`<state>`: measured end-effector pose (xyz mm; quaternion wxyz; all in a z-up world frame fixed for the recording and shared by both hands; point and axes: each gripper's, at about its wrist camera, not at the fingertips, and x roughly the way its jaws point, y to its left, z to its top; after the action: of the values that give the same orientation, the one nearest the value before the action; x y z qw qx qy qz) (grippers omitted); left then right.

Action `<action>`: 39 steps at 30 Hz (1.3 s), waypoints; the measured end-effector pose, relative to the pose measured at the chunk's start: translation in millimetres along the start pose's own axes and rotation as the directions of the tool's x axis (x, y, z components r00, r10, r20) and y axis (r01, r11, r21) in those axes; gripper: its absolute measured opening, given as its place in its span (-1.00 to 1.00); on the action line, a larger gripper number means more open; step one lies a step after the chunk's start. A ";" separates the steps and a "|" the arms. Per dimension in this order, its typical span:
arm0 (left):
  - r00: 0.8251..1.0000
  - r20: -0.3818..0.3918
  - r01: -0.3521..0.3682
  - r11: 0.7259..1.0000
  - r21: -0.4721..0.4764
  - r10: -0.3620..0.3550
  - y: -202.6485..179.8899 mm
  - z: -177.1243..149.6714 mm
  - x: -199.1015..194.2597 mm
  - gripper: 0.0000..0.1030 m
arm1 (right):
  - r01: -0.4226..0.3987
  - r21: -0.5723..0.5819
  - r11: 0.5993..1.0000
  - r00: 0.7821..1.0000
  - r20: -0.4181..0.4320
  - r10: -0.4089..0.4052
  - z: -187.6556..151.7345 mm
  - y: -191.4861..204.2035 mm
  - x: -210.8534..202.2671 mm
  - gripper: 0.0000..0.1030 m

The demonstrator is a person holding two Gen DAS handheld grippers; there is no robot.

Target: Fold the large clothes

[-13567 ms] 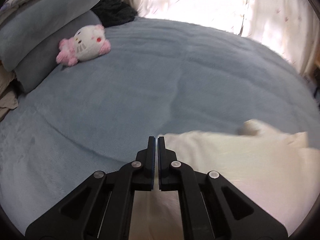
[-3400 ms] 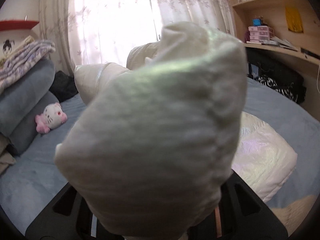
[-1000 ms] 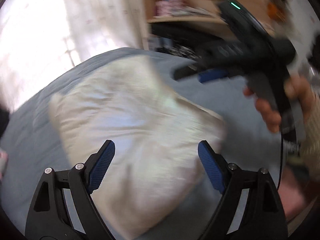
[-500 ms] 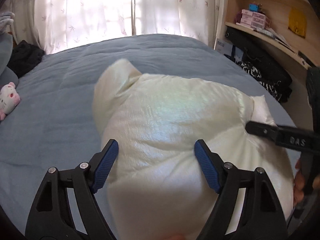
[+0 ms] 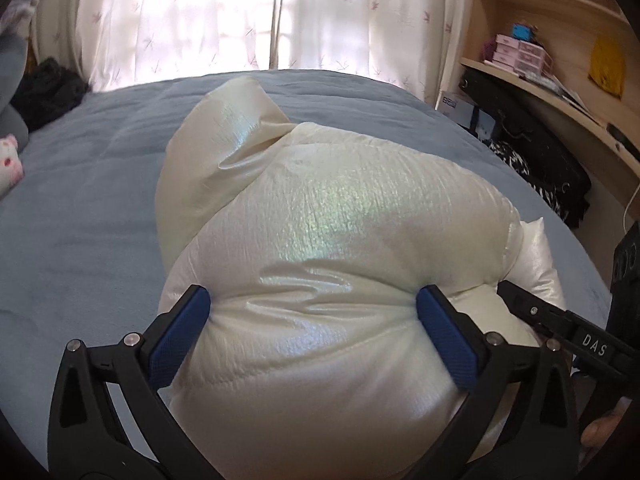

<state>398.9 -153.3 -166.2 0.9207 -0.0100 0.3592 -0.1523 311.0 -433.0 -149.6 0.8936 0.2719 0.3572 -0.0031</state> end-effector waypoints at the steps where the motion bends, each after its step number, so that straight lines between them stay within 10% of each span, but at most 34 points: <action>1: 1.000 0.002 0.002 1.000 -0.005 -0.002 1.8 -1.8 4.2 1.00 | -0.005 0.000 1.000 1.000 0.001 0.005 -1.9 -6.0 5.3 0.16; 20: 0.993 -0.119 -0.004 0.997 0.071 0.012 5.7 -8.3 -1.8 1.00 | 0.090 -0.076 0.993 0.989 -0.114 -0.099 8.2 15.5 -3.6 0.31; 25: 0.973 -0.231 0.014 1.000 -0.015 -0.017 26.2 7.8 -31.8 0.97 | 0.125 -0.083 0.989 0.963 -0.232 -0.141 21.4 18.7 -30.2 0.99; 39: 0.901 -0.325 0.181 0.929 -0.322 -0.288 89.8 -15.4 -95.2 0.97 | -0.048 -0.074 0.996 0.977 -0.210 0.031 47.4 28.4 -119.5 0.99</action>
<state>347.0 -38.8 -126.4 0.8007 -0.1570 0.5390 -0.2090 257.9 -454.4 -31.1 0.8610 0.2424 0.4435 0.0574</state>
